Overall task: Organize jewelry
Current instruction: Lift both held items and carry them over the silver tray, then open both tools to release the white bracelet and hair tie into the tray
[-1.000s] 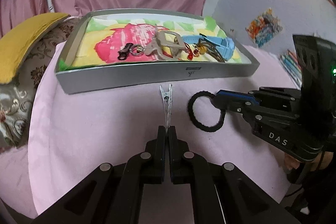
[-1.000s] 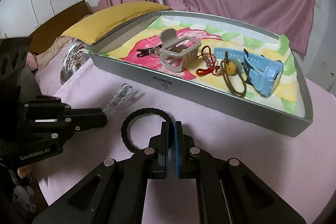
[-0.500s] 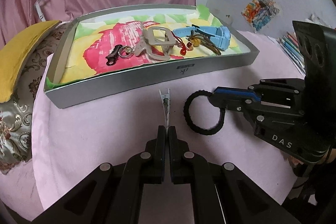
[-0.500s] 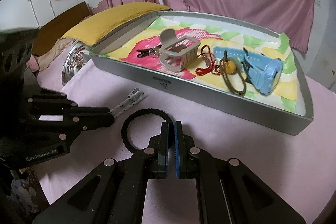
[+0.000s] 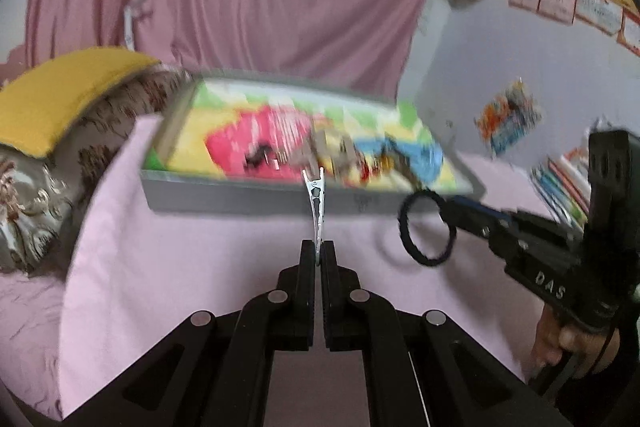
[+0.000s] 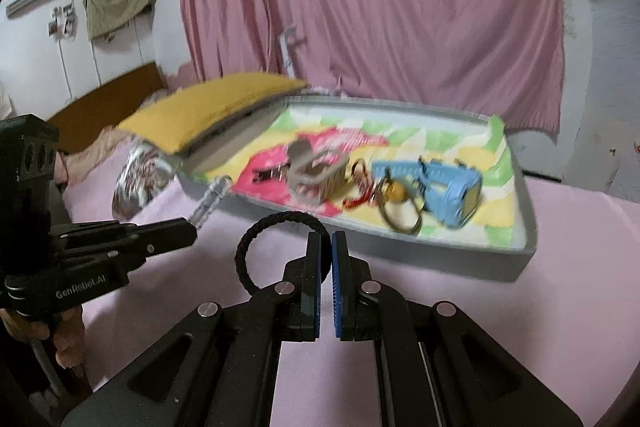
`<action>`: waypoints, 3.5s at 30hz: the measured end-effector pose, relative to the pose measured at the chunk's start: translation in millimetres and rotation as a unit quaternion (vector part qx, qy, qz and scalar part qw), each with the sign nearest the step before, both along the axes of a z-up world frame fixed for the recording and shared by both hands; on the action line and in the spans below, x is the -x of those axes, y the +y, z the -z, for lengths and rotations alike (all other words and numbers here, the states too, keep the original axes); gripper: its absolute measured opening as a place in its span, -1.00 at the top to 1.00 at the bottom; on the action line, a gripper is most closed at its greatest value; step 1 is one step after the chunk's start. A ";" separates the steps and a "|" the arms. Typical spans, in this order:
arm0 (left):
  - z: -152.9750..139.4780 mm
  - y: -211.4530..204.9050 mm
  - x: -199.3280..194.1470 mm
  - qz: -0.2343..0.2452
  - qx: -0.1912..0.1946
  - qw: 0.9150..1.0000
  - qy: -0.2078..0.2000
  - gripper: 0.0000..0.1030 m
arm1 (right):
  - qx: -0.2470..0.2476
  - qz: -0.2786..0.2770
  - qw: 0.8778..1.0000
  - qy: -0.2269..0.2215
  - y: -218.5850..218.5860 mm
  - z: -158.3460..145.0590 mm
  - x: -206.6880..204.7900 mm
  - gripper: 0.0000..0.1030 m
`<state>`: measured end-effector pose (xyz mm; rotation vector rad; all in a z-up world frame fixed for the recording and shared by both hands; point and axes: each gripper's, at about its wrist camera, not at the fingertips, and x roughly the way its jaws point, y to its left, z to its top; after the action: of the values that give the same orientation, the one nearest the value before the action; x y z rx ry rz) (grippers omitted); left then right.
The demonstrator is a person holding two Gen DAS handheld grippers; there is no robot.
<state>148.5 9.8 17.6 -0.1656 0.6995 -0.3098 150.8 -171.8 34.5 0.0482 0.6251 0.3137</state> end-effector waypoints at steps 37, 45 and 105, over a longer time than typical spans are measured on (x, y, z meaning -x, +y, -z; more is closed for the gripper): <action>-14.1 -3.9 -100.9 -0.079 -0.004 0.994 -0.075 0.94 | -0.017 0.065 0.997 -0.033 3.5 -6.3 -87.0 0.92; -3.6 -5.5 -107.3 -0.064 -0.008 0.998 -0.026 0.94 | 0.001 0.058 0.998 0.012 4.3 9.2 -101.2 0.91; -14.3 12.8 -87.0 -0.123 -0.003 0.991 -0.059 -0.66 | 0.009 0.115 0.992 -0.045 -13.6 -0.2 -79.7 -0.09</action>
<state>235.5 22.6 31.9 -0.2229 0.5556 -0.0808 230.5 -185.4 34.7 0.0878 0.5261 0.0866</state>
